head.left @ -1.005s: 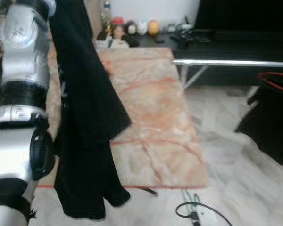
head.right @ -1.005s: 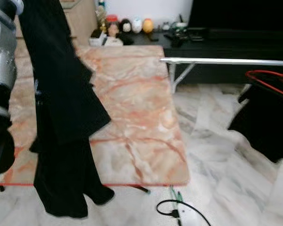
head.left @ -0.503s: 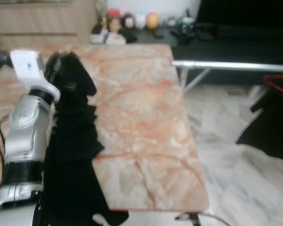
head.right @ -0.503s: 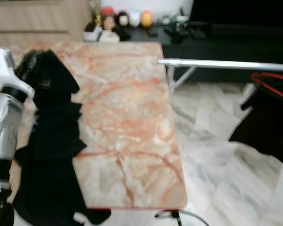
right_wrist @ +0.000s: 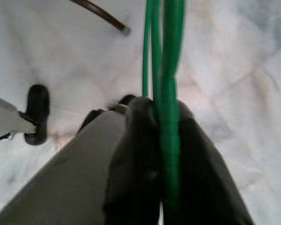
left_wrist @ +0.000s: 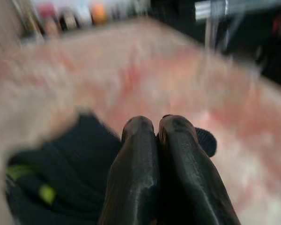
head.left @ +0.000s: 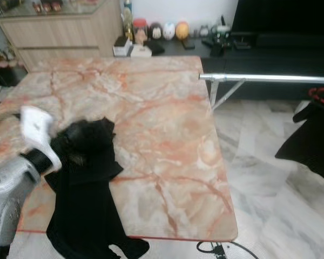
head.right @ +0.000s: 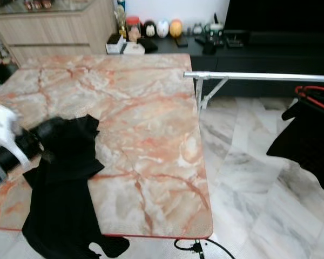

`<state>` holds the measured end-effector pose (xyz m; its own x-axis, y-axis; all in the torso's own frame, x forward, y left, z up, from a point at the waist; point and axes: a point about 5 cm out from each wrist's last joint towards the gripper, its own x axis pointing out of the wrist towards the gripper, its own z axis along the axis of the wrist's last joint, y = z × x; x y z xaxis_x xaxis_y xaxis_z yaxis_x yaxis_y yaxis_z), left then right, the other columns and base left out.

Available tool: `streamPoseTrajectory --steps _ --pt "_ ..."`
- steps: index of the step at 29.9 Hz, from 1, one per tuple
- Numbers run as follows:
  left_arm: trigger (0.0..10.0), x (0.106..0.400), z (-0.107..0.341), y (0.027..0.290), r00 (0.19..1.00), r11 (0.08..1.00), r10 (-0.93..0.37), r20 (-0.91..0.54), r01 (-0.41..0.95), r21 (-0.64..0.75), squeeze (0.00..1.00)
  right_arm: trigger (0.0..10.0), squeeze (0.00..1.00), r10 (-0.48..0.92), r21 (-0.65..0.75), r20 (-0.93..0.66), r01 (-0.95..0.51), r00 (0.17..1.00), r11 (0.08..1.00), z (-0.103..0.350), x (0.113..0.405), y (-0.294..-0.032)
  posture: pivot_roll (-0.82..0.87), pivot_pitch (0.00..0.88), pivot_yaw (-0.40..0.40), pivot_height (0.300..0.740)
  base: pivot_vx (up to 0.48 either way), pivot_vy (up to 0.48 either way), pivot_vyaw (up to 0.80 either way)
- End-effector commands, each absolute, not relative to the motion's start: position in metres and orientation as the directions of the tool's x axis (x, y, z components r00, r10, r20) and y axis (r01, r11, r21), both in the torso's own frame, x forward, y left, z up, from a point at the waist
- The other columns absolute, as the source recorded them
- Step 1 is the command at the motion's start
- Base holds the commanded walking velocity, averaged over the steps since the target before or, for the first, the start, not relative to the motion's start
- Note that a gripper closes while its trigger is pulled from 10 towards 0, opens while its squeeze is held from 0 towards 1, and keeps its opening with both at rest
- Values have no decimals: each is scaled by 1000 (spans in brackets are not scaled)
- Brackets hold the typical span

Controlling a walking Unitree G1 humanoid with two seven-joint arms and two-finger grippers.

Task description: Hang hanger

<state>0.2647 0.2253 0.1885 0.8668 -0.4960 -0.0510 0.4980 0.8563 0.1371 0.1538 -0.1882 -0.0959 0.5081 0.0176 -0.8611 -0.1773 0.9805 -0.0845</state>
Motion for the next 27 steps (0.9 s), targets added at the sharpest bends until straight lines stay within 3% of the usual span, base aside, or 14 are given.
streamPoseTrajectory --steps 1,7,8,9,10,15,25,27 --pt "10000 264 181 223 867 850 -489 -97 499 169 0 10000 0 25 -79 -866 -186 500 979 -97 152 -186 126 71 33 740 0 0 0" --pt "10000 268 162 209 885 878 -453 -110 464 119 0 10000 0 27 -77 -865 -186 501 979 -97 151 -186 115 56 34 740 0 0 0" --pt "10000 269 162 208 891 886 -443 -97 452 106 157 10000 0 26 -78 -865 -185 501 980 -97 151 -185 114 52 34 740 0 0 0" --pt "10000 270 163 207 893 889 -441 -89 448 97 686 10000 0 25 -78 -865 -183 501 980 -97 151 -185 113 49 35 740 0 0 0" --pt "10000 270 163 208 898 894 -433 -82 439 88 1000 10000 0 24 -78 -865 -182 502 980 -97 151 -185 113 49 35 740 0 0 0" --pt "10000 268 164 208 898 894 -435 -73 440 82 1000 10000 0 25 -76 -865 -181 501 980 -97 151 -185 111 45 35 740 0 0 0" --pt "10000 249 180 220 817 800 -558 -148 576 165 1000 10000 0 29 -78 -867 -193 498 978 -97 151 -187 123 49 28 740 0 0 0" --pt "10000 241 180 218 770 754 -610 -186 636 161 1000 10000 0 30 -79 -867 -195 498 978 -97 151 -187 120 53 25 740 0 0 0"
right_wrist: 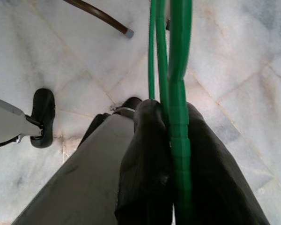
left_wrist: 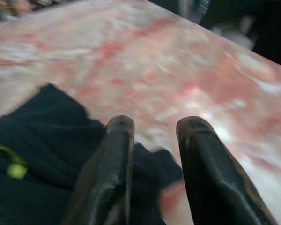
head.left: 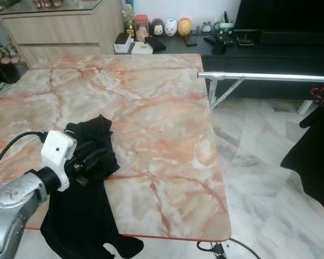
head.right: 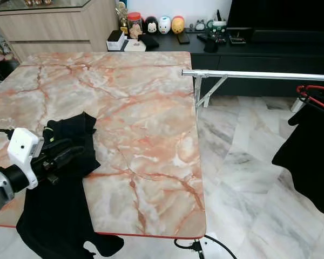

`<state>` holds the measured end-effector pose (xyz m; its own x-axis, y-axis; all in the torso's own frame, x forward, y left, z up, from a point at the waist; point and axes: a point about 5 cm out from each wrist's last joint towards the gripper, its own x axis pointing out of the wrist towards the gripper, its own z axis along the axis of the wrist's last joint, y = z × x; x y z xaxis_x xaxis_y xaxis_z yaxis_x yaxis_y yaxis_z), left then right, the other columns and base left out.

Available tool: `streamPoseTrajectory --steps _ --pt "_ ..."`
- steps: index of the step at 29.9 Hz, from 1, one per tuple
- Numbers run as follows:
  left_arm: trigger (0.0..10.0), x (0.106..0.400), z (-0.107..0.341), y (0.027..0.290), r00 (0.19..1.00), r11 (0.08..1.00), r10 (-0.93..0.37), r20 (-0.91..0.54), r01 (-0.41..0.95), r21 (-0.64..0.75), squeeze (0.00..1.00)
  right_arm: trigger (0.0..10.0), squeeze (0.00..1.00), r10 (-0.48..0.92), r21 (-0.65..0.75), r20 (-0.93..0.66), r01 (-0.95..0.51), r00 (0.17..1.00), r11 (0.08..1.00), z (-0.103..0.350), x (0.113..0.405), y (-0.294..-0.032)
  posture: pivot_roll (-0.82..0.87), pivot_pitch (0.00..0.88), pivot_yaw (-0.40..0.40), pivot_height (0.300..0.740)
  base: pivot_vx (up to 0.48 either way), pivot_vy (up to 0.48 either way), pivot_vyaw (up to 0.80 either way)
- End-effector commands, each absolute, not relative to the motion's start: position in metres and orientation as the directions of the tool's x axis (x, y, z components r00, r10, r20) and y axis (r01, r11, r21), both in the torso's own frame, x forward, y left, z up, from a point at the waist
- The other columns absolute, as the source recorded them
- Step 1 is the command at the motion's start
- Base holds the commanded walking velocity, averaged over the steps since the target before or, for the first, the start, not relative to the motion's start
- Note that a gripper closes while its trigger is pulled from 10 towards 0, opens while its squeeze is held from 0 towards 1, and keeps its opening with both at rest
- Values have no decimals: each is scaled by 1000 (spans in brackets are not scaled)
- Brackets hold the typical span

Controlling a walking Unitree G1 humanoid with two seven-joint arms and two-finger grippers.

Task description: Hang hanger

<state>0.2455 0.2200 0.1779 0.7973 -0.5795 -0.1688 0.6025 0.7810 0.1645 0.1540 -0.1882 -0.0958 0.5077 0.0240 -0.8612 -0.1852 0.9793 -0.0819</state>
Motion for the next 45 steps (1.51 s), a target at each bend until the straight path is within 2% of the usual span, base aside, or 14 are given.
streamPoseTrajectory --steps 1,5,7,9,10,11,12,17,20,25,27,31,41,45 --pt "10000 240 181 218 762 747 -620 -186 646 155 1000 10000 0 29 -79 -867 -195 498 978 -97 151 -187 120 53 25 740 0 0 0" --pt "10000 242 189 221 787 774 -607 -112 617 138 1000 10000 0 24 -84 -867 -194 498 977 -97 151 -189 118 59 24 740 0 0 0" --pt "10000 246 195 223 824 819 -566 -35 566 96 1000 10000 0 22 -84 -866 -190 499 978 -97 151 -189 117 65 22 740 0 0 0" --pt "10000 255 203 229 888 888 -455 62 447 106 1000 10000 0 22 -84 -866 -188 500 978 -97 152 -189 121 69 19 740 0 0 0" --pt "10000 261 204 231 921 928 -371 116 364 72 396 10000 0 21 -85 -865 -187 501 979 -97 152 -190 133 73 16 740 0 0 0" --pt "10000 268 196 228 958 971 -237 162 241 -5 0 10000 0 20 -84 -864 -182 503 980 -96 152 -190 133 76 15 740 0 0 0" --pt "10000 268 196 228 958 971 -237 162 241 -5 0 10000 0 20 -84 -864 -182 503 980 -96 152 -190 133 76 15 740 0 0 0" --pt "10000 265 154 188 975 979 -198 103 203 -35 0 10000 0 17 -77 -854 -158 519 984 -96 154 -190 98 75 9 740 0 0 0" --pt "10000 264 152 186 971 975 -220 90 221 -2 0 10000 0 14 -79 -854 -157 519 984 -95 154 -190 94 75 8 740 0 0 0" --pt "10000 265 155 200 976 981 -195 102 192 40 0 10000 0 5 -87 -855 -153 519 984 -95 154 -193 107 75 -4 740 0 0 0" --pt "10000 264 155 202 972 973 -215 99 204 107 0 10000 0 4 -90 -856 -156 518 984 -95 154 -195 102 73 -16 740 0 0 0" --pt "10000 265 152 205 975 976 -198 105 186 115 0 10000 0 -2 -103 -857 -166 516 981 -94 155 -200 92 70 -33 740 0 0 0" --pt "10000 269 146 194 980 988 -152 129 149 31 0 10000 0 -29 -132 -855 -164 517 978 -91 156 -213 86 72 -74 740 0 0 0" --pt "10000 273 144 179 976 986 -158 147 163 -23 0 10000 0 -23 -133 -854 -175 519 976 -91 157 -213 76 63 -73 740 0 0 0"
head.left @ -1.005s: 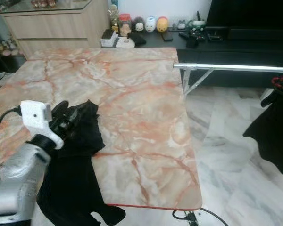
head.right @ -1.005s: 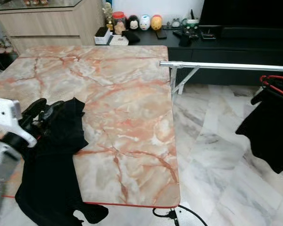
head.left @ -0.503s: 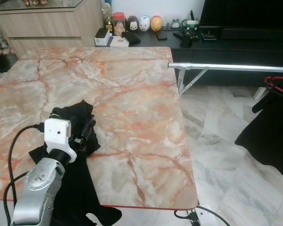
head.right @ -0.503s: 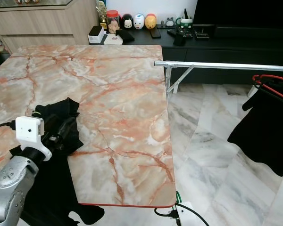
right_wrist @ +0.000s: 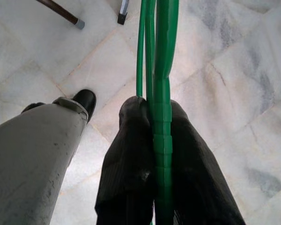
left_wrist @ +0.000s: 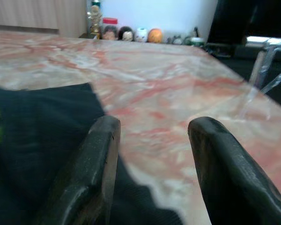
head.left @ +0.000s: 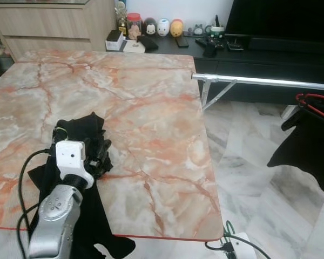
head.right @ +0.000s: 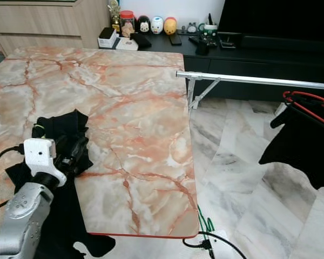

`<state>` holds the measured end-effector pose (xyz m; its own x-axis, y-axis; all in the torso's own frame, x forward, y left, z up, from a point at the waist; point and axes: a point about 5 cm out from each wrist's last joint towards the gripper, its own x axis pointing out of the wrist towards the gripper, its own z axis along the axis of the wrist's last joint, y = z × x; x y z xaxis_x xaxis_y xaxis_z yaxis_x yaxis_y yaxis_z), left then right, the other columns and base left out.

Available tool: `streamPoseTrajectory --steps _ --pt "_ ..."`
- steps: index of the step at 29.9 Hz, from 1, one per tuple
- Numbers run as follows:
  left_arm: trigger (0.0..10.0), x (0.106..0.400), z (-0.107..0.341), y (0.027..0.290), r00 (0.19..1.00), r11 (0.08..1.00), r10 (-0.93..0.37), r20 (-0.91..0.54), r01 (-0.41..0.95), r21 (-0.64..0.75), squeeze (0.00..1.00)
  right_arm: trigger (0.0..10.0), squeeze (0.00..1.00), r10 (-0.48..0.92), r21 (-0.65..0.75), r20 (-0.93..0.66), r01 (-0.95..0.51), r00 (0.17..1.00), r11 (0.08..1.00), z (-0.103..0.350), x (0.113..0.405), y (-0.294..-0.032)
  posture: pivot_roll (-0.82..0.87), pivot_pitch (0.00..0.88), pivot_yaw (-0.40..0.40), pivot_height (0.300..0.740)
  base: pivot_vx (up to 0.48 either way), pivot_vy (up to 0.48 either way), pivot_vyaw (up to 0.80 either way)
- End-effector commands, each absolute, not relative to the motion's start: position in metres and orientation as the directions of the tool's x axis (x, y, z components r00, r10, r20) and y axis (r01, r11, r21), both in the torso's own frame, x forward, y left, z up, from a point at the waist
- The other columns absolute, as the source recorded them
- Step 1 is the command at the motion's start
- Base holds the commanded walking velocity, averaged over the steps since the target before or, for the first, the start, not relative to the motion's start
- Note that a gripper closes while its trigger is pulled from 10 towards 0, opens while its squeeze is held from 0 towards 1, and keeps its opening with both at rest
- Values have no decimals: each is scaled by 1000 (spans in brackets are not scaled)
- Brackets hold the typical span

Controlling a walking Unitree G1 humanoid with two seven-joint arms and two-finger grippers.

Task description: Hang hanger

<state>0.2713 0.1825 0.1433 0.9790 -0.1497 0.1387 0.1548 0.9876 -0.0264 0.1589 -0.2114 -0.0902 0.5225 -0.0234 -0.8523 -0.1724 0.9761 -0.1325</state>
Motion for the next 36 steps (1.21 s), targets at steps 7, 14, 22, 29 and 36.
streamPoseTrajectory --steps 7,14,22,29,36 --pt "10000 277 148 171 968 980 -188 165 196 -36 0 10000 0 -23 -129 -856 -169 517 977 -92 155 -209 73 56 -53 740 0 0 0" --pt "10000 280 151 172 964 978 -198 176 208 -36 0 10000 0 -15 -116 -858 -165 514 979 -94 152 -205 73 50 -32 740 -34 0 0" --pt "10000 278 151 168 962 974 -208 179 220 -51 0 10000 0 -12 -110 -859 -163 511 981 -95 151 -204 78 43 -29 740 -257 0 0" --pt "10000 278 151 168 961 974 -208 180 220 -49 0 10000 0 -10 -108 -860 -162 510 981 -95 150 -203 80 36 -28 740 -316 0 0" --pt "10000 279 152 168 961 974 -211 181 222 -46 0 10000 0 -9 -106 -859 -162 511 981 -95 150 -203 80 45 -26 740 -329 0 0"
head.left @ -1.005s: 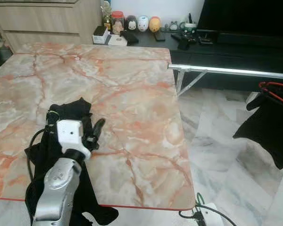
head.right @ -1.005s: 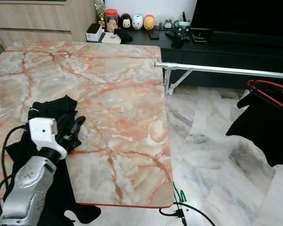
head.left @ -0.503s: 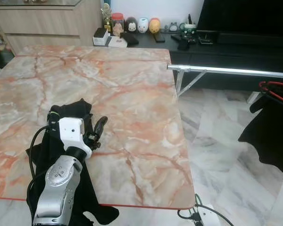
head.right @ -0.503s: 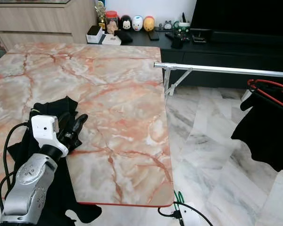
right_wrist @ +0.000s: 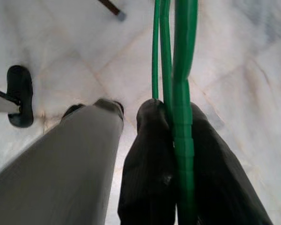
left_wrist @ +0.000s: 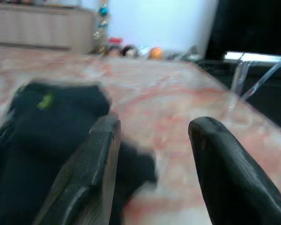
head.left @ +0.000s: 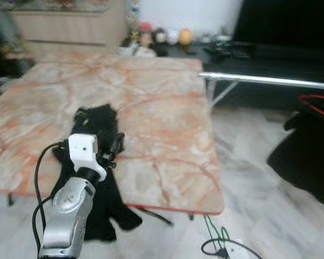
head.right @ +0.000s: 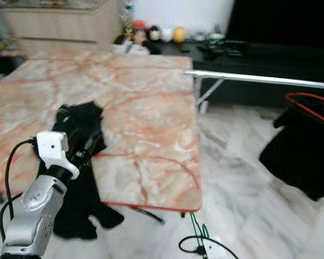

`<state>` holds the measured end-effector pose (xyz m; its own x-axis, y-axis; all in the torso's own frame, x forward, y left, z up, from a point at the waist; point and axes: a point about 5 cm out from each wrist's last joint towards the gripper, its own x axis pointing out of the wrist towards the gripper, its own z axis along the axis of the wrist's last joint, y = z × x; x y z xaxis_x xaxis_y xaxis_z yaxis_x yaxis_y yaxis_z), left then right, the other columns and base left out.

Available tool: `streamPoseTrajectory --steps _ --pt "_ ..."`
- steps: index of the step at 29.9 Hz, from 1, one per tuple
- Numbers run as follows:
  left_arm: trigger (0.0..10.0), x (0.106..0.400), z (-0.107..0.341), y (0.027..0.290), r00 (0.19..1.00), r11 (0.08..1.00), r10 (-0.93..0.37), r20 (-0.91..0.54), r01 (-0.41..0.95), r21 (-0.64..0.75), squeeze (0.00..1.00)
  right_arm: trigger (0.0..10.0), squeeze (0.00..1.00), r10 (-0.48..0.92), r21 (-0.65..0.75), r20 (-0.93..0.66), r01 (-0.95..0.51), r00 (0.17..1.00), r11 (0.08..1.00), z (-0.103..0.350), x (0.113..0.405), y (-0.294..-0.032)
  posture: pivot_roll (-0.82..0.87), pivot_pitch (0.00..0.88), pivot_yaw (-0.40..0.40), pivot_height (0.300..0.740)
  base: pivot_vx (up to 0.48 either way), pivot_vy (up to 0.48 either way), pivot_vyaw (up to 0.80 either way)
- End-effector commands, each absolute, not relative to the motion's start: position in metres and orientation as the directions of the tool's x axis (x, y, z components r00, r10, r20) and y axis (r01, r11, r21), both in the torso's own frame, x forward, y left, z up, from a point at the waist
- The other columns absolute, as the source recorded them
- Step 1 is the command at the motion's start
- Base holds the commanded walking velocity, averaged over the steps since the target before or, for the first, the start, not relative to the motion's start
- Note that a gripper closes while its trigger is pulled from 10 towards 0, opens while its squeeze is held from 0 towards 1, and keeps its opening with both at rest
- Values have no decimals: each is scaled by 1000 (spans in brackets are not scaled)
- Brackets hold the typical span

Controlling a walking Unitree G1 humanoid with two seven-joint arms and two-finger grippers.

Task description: Hang hanger

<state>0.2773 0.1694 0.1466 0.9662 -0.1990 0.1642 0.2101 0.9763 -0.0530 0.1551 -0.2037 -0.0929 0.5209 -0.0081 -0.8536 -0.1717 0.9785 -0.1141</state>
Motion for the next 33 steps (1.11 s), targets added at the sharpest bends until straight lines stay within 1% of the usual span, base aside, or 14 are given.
streamPoseTrajectory --steps 1,14,33 --pt "10000 279 152 168 961 974 -211 181 223 -45 0 10000 0 -9 -106 -859 -162 511 981 -95 150 -203 80 45 -26 740 -330 0 0" --pt "10000 278 153 170 961 974 -211 180 222 -43 0 10000 0 -8 -105 -856 -159 517 982 -94 153 -202 79 74 -18 740 -329 0 0" --pt "10000 277 153 172 962 975 -208 174 218 -40 0 10000 0 -11 -105 -854 -151 521 983 -94 155 -202 79 91 -17 740 -327 0 0"
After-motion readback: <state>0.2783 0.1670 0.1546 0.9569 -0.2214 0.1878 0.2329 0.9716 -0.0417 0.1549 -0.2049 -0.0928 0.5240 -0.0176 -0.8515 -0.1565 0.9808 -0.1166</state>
